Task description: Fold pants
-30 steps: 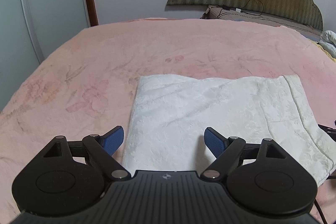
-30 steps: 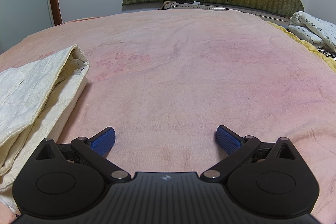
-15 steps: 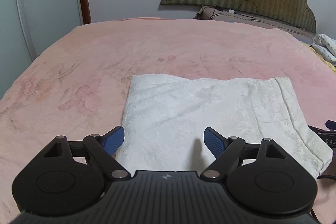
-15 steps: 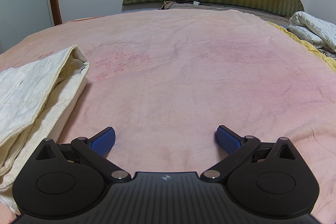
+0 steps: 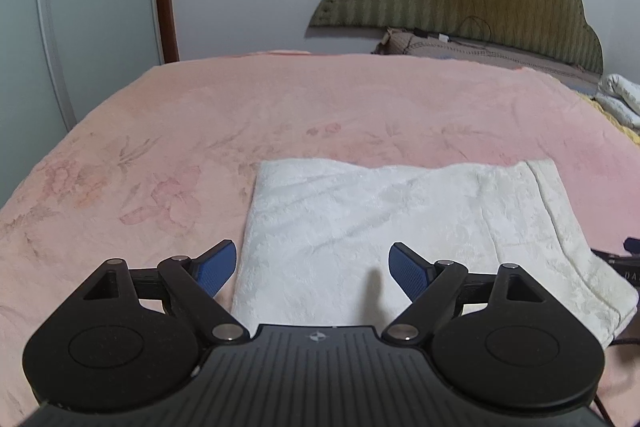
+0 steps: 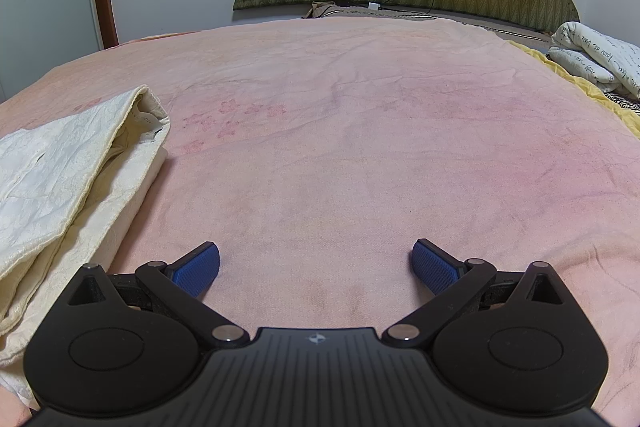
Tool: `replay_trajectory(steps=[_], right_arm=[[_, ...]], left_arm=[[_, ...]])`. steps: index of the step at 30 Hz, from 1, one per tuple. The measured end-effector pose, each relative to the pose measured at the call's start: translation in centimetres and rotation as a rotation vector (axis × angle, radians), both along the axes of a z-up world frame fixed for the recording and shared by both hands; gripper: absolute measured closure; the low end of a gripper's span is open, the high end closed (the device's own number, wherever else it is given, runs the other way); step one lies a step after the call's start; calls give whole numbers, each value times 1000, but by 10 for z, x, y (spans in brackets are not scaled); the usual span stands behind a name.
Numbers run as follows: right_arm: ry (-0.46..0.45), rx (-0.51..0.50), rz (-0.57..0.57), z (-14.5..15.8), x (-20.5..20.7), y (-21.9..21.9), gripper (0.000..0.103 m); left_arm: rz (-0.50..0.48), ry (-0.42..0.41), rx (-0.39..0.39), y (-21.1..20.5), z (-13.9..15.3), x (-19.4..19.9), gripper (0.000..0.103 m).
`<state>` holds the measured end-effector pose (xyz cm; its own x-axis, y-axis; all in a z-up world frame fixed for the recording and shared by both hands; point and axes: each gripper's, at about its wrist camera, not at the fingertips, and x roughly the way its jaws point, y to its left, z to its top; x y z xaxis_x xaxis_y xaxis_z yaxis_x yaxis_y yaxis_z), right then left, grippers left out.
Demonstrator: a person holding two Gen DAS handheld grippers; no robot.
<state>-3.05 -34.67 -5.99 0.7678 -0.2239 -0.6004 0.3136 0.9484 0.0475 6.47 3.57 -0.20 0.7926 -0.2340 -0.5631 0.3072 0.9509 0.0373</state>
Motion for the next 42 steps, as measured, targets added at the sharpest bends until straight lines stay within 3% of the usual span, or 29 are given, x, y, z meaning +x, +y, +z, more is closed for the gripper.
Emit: replay_trajectory(steps=[4,15,22,32,36,38,39,42], right_arm=[[0,0,0,0,0,0,0],[0,0,0,0,0,0,0],[0,0,0,0,0,0,0],[-3,6,3,1,-2,-3,0],[12,-6,7,1,2,2,0],[2,60,14,7,-1,-5,0],[-41,140,18,12,-5,-11,0],[-211,510,100,19,-18,-36,0]], left_arm=[[0,4,31,-3,-3,0,17],[31,2,28,3,0,-1,16],[14,69,-15,9,-6,9,16],[84,176,-220,68,-11,35,17],[75,184,-231,85,-17,42,17],[45,199,-214,86,-18,47,17],[19,213,-213,87,-18,49,17],[-44,277,-265,91,-21,63,18]])
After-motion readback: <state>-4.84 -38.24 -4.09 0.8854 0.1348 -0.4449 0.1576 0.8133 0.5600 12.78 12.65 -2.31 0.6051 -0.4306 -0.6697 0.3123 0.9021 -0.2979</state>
